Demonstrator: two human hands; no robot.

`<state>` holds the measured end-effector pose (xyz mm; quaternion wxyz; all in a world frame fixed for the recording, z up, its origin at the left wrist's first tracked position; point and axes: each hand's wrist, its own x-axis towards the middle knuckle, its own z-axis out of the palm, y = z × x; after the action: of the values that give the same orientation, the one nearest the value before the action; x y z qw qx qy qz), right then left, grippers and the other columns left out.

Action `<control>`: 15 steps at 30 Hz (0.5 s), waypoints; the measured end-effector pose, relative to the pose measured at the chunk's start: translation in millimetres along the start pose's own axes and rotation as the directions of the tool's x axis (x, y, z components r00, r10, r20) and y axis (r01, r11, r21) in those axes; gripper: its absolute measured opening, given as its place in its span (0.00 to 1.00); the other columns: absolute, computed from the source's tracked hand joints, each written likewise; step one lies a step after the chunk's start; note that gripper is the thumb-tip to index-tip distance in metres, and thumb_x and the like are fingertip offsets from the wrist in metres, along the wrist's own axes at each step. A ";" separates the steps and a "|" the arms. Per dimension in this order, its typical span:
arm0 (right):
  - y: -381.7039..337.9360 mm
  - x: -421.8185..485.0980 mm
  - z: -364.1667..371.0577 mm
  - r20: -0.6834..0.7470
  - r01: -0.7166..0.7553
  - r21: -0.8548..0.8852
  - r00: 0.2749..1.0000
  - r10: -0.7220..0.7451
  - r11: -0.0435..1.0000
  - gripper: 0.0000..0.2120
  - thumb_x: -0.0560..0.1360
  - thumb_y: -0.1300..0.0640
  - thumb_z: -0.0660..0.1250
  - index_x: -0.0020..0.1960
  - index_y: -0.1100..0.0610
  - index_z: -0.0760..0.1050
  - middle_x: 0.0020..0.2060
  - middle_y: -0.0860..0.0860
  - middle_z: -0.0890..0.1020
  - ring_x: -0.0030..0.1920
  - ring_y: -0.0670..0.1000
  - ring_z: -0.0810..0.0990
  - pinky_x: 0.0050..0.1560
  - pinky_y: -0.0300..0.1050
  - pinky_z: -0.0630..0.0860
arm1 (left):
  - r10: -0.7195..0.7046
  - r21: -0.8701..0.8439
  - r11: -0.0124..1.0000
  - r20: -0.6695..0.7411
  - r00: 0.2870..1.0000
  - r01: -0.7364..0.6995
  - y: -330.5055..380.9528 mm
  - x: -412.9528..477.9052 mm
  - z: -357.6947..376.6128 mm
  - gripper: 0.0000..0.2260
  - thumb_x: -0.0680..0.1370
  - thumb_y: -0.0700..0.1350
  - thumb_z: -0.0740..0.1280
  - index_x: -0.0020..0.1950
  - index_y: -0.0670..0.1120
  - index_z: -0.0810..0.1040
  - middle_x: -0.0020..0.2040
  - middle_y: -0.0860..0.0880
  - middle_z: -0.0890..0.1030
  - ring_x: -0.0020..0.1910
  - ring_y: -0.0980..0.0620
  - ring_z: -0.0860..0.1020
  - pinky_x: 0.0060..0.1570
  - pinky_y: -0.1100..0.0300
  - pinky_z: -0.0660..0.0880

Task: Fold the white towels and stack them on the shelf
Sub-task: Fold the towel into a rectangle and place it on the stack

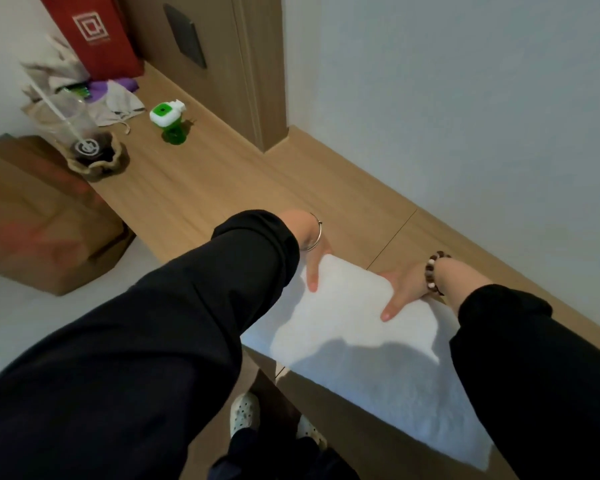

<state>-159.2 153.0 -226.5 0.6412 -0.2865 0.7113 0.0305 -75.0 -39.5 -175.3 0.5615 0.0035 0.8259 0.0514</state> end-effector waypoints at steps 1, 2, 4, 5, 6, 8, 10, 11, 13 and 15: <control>2.5 0.2 0.2 -0.013 -0.007 0.000 1.000 0.007 1.000 0.37 0.65 0.53 0.79 0.68 0.52 0.66 0.61 0.50 0.78 0.60 0.54 0.78 0.63 0.56 0.73 | -0.002 -0.009 1.000 0.008 1.000 0.002 -1.9 0.1 -0.1 0.33 0.66 0.60 0.75 0.67 0.54 0.68 0.56 0.55 0.74 0.51 0.46 0.74 0.46 0.50 0.73; 3.6 -0.8 0.5 -0.024 -0.014 0.000 1.000 0.014 1.000 0.35 0.65 0.53 0.79 0.67 0.52 0.67 0.59 0.49 0.79 0.59 0.53 0.78 0.62 0.55 0.74 | -0.003 -0.016 1.000 0.019 1.000 0.003 -3.9 1.4 -0.1 0.32 0.66 0.59 0.76 0.66 0.54 0.69 0.54 0.55 0.74 0.52 0.46 0.74 0.49 0.48 0.74; 3.7 -1.7 1.5 -0.047 -0.014 -0.013 0.999 0.013 1.000 0.30 0.65 0.52 0.79 0.63 0.51 0.71 0.56 0.47 0.81 0.56 0.52 0.80 0.60 0.52 0.76 | 0.008 -0.044 0.999 0.060 0.998 -0.006 -8.3 2.7 1.9 0.27 0.66 0.55 0.77 0.61 0.55 0.70 0.49 0.57 0.75 0.51 0.46 0.77 0.48 0.49 0.75; 2.2 -1.6 2.1 -0.056 -0.009 -0.026 0.998 0.007 1.000 0.29 0.65 0.52 0.79 0.62 0.51 0.72 0.55 0.47 0.81 0.55 0.51 0.80 0.59 0.51 0.77 | 0.008 -0.058 0.998 0.075 0.997 -0.004 -10.5 3.0 3.5 0.24 0.67 0.53 0.77 0.59 0.55 0.71 0.47 0.58 0.76 0.49 0.48 0.78 0.47 0.51 0.76; -0.2 -1.5 2.7 -0.063 -0.004 -0.037 0.998 0.002 0.999 0.28 0.65 0.52 0.79 0.63 0.52 0.73 0.55 0.48 0.81 0.55 0.51 0.81 0.59 0.52 0.77 | 0.003 -0.069 0.998 0.084 0.996 0.003 -12.4 3.1 5.4 0.22 0.67 0.51 0.77 0.57 0.55 0.72 0.46 0.58 0.76 0.46 0.50 0.79 0.47 0.51 0.77; -5.4 -0.3 4.0 -0.077 -0.004 -0.053 0.997 0.000 0.999 0.30 0.65 0.51 0.79 0.63 0.53 0.74 0.55 0.49 0.82 0.54 0.53 0.81 0.59 0.53 0.77 | -0.009 -0.076 0.997 0.074 0.997 0.015 -14.5 3.6 12.2 0.23 0.66 0.51 0.77 0.58 0.53 0.74 0.49 0.55 0.79 0.45 0.50 0.80 0.51 0.48 0.78; -9.9 -0.8 5.5 -0.087 -0.019 -0.066 0.996 0.013 0.998 0.31 0.62 0.49 0.79 0.62 0.54 0.75 0.55 0.50 0.82 0.54 0.53 0.82 0.58 0.53 0.77 | -0.039 -0.107 0.993 0.021 0.999 0.041 -16.2 2.9 22.3 0.27 0.65 0.51 0.78 0.62 0.49 0.74 0.54 0.51 0.79 0.45 0.48 0.80 0.43 0.53 0.80; -11.0 -1.4 6.3 -0.099 -0.026 -0.074 0.995 0.018 0.997 0.32 0.61 0.47 0.79 0.61 0.55 0.76 0.54 0.51 0.82 0.53 0.54 0.82 0.58 0.53 0.77 | -0.040 -0.151 0.988 0.005 0.999 0.041 -17.9 3.1 27.5 0.28 0.65 0.50 0.78 0.62 0.48 0.74 0.55 0.50 0.79 0.44 0.49 0.80 0.36 0.57 0.80; -14.7 -3.9 7.9 -0.132 -0.020 -0.111 0.991 0.005 0.994 0.35 0.57 0.43 0.79 0.60 0.54 0.77 0.53 0.50 0.83 0.52 0.53 0.82 0.58 0.52 0.77 | -0.028 -0.245 0.969 -0.011 1.000 0.024 -22.9 2.2 37.3 0.28 0.64 0.48 0.78 0.62 0.48 0.75 0.58 0.48 0.79 0.48 0.46 0.80 0.37 0.55 0.80; -22.7 -7.9 8.0 -0.152 -0.015 -0.151 0.988 -0.008 0.988 0.39 0.52 0.39 0.77 0.60 0.52 0.76 0.54 0.48 0.82 0.54 0.52 0.80 0.60 0.52 0.76 | -0.016 -0.332 0.943 -0.025 1.000 0.007 -29.1 -4.8 46.9 0.26 0.62 0.49 0.78 0.58 0.51 0.76 0.57 0.50 0.79 0.55 0.43 0.78 0.52 0.46 0.78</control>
<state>-141.8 140.3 -213.1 0.5615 -0.3345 0.7541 0.0637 -28.2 -65.0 -190.6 0.5432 -0.0964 0.8129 0.1865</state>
